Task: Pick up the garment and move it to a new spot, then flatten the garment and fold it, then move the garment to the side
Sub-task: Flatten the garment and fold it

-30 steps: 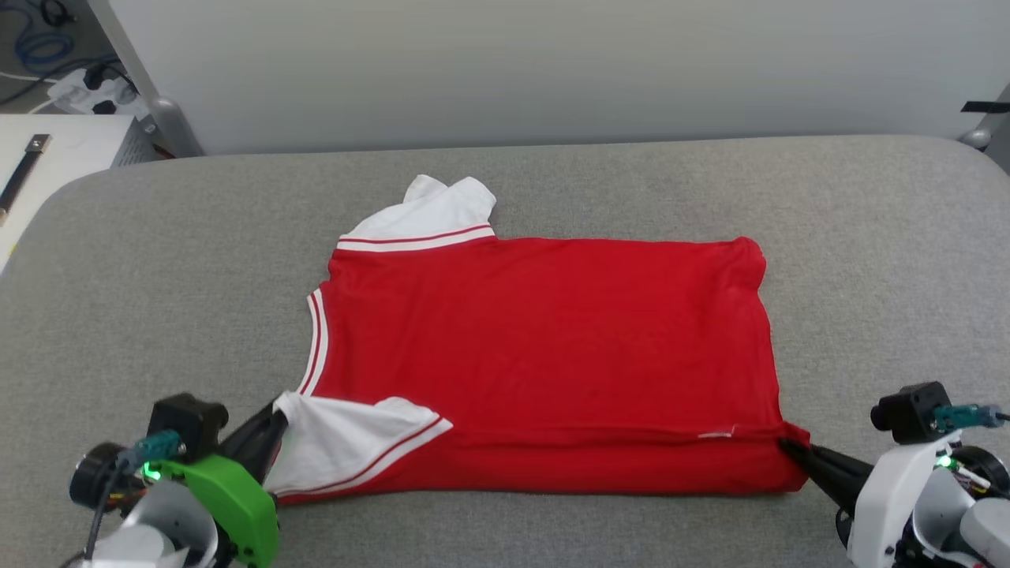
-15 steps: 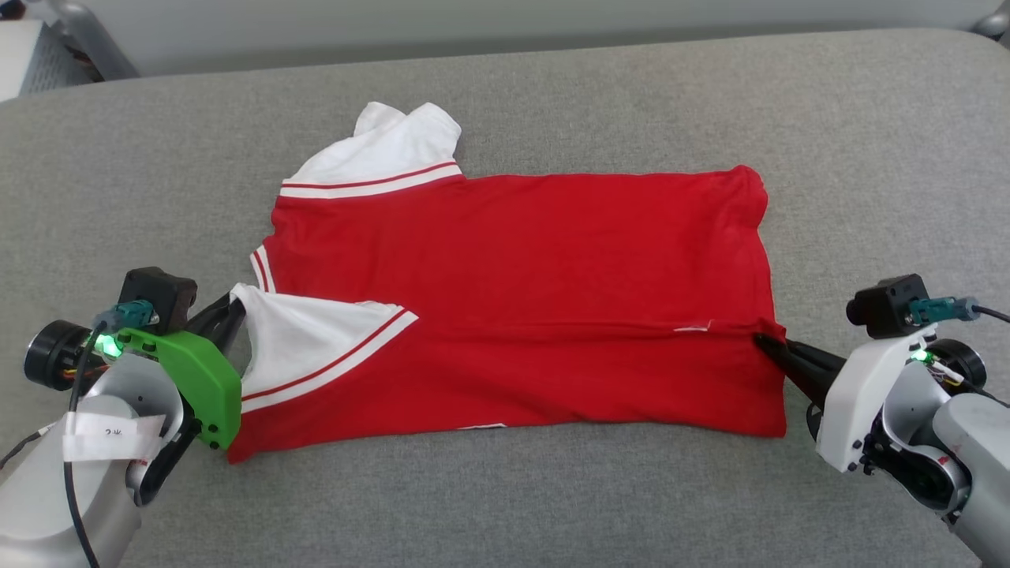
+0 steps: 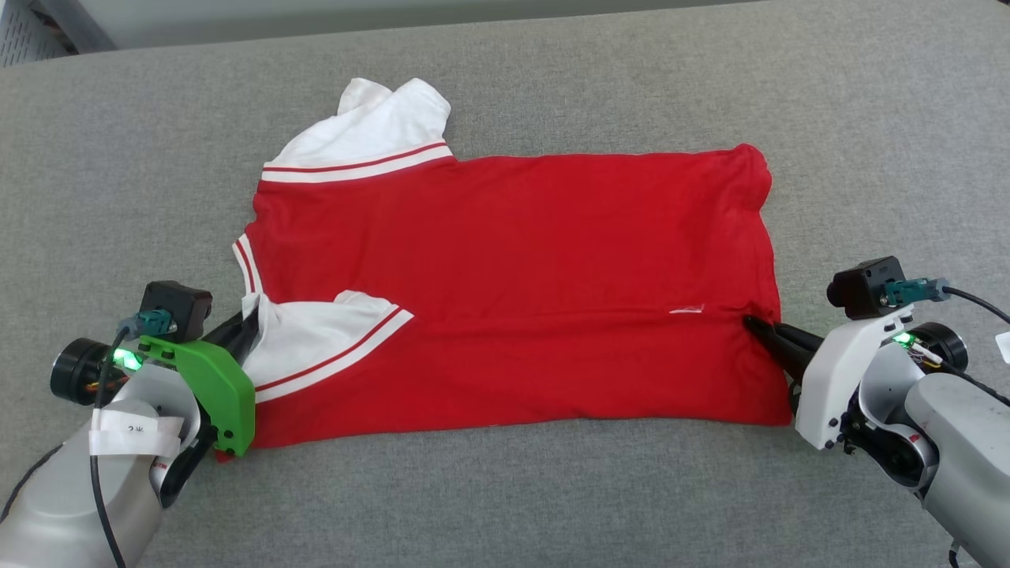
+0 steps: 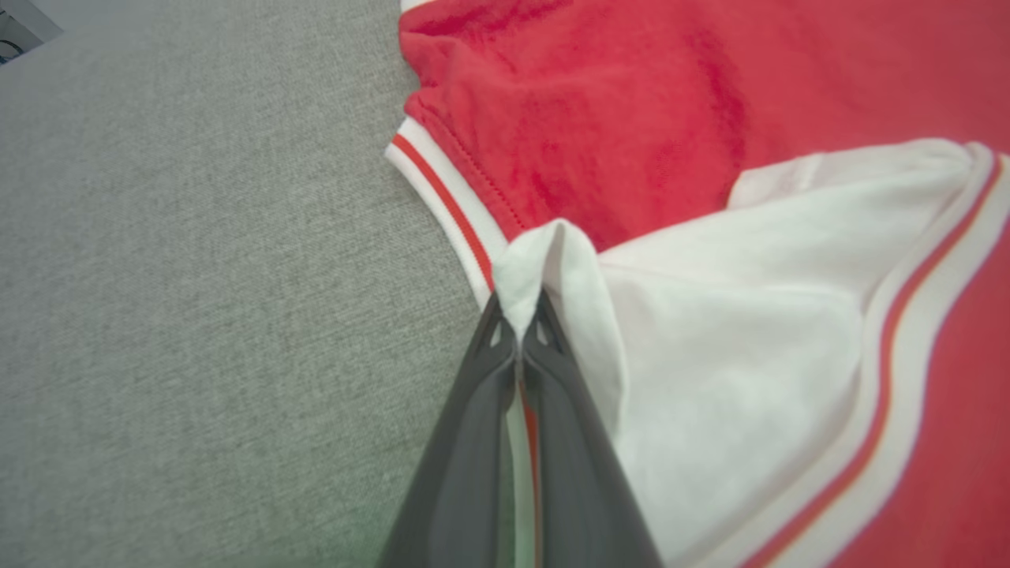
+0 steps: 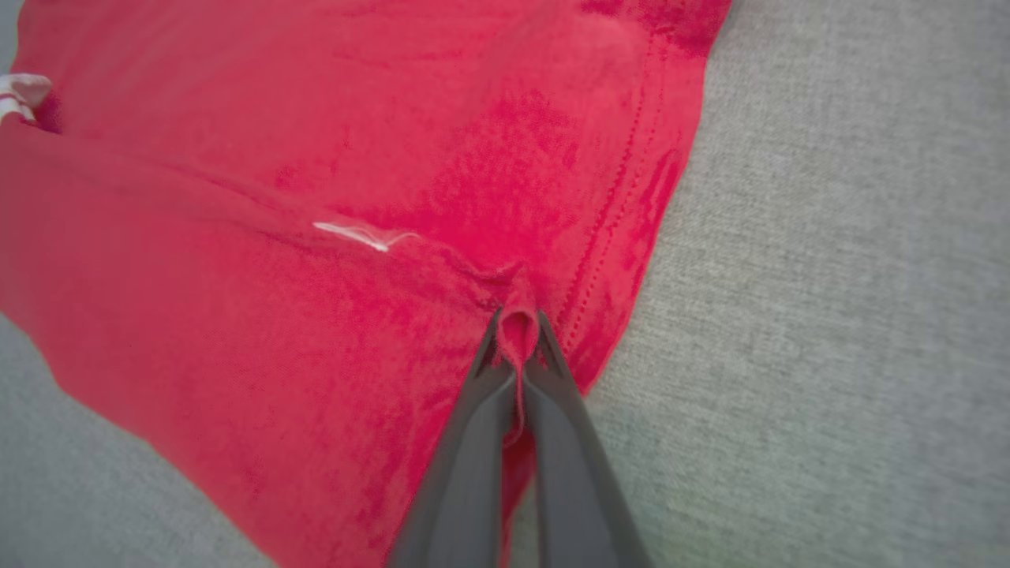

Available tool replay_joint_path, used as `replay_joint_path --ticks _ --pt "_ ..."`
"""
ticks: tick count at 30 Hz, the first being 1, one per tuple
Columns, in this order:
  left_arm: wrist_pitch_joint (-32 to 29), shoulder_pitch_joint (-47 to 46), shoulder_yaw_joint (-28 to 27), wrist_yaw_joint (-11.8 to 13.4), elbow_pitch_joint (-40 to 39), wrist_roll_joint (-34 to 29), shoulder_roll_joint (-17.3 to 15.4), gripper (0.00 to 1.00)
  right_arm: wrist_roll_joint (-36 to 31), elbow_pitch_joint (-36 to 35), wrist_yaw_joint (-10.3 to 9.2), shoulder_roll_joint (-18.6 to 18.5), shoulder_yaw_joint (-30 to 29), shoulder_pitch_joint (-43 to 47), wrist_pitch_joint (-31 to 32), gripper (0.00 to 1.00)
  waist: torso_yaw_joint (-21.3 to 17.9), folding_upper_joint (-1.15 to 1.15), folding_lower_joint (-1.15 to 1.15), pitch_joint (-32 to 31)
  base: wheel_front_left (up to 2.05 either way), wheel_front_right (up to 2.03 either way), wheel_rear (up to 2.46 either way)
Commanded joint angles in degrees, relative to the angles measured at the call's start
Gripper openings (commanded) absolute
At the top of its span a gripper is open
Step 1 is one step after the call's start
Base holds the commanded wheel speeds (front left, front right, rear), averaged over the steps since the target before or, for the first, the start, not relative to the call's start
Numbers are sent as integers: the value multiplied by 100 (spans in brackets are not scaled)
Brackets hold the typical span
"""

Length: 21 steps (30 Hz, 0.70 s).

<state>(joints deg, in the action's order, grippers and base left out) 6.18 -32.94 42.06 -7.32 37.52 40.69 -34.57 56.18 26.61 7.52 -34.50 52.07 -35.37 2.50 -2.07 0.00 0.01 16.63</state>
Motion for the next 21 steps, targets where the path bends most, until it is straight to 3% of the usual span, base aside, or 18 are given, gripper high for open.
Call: replay_joint_path --ticks 1,2,3,12,18,21 --pt "54 -78 57 -15 104 101 50 17 88 41 -3 56 35 -25 -61 31 17 0 -1 -59 0 0 0" --pt "96 -107 109 -15 168 150 67 73 133 60 -3 62 35 -12 -114 89 31 0 -1 -104 0 0 0" --pt "156 -148 157 -15 228 165 68 100 146 76 -3 51 31 -2 -189 100 46 0 -1 -152 0 0 0" --pt "74 -390 506 -16 197 545 -172 100 221 -128 -3 -228 -25 298 -618 100 200 0 -1 -624 0 0 0" --pt "-1010 -647 885 -16 -541 1205 -712 100 178 -286 -3 -363 -151 475 -674 100 291 0 -1 -778 0 0 0" --pt "-1908 -814 1109 -16 -978 1671 -1023 100 148 -341 -3 -361 -217 537 -647 100 319 0 -1 -814 0 0 0"
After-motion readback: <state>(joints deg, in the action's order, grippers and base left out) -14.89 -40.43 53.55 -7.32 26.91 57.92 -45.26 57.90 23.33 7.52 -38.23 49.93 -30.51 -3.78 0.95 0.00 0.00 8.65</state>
